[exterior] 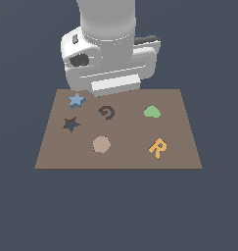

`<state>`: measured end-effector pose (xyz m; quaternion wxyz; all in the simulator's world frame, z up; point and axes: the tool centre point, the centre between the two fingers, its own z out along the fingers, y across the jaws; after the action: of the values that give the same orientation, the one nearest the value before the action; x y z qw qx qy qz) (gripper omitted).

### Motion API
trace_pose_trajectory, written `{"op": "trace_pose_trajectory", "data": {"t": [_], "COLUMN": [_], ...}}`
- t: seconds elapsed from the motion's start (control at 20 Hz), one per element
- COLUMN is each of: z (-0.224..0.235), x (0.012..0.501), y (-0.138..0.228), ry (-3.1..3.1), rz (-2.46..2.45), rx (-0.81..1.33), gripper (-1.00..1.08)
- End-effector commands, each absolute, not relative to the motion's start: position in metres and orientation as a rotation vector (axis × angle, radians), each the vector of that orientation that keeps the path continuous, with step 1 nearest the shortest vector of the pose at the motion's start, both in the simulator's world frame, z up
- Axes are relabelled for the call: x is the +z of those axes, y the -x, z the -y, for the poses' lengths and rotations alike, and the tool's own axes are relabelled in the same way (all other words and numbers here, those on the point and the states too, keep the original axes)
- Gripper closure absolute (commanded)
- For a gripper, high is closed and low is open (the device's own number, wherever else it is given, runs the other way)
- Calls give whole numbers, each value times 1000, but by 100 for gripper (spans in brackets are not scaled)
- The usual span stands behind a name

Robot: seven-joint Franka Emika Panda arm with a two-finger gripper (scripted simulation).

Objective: Insert a designated object into the corresponding slot on a board.

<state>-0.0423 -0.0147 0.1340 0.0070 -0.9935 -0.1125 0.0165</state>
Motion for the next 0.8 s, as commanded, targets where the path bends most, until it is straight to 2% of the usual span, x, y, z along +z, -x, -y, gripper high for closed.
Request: {"op": "trace_pose_trajectory", "data": {"t": [0.0, 0.75], "z": [24, 99], "x": [128, 81], "y": [50, 82], "ry": [3098, 2960], "rz": [437, 1037], "rx": [48, 19], "gripper": [-92, -92]}}
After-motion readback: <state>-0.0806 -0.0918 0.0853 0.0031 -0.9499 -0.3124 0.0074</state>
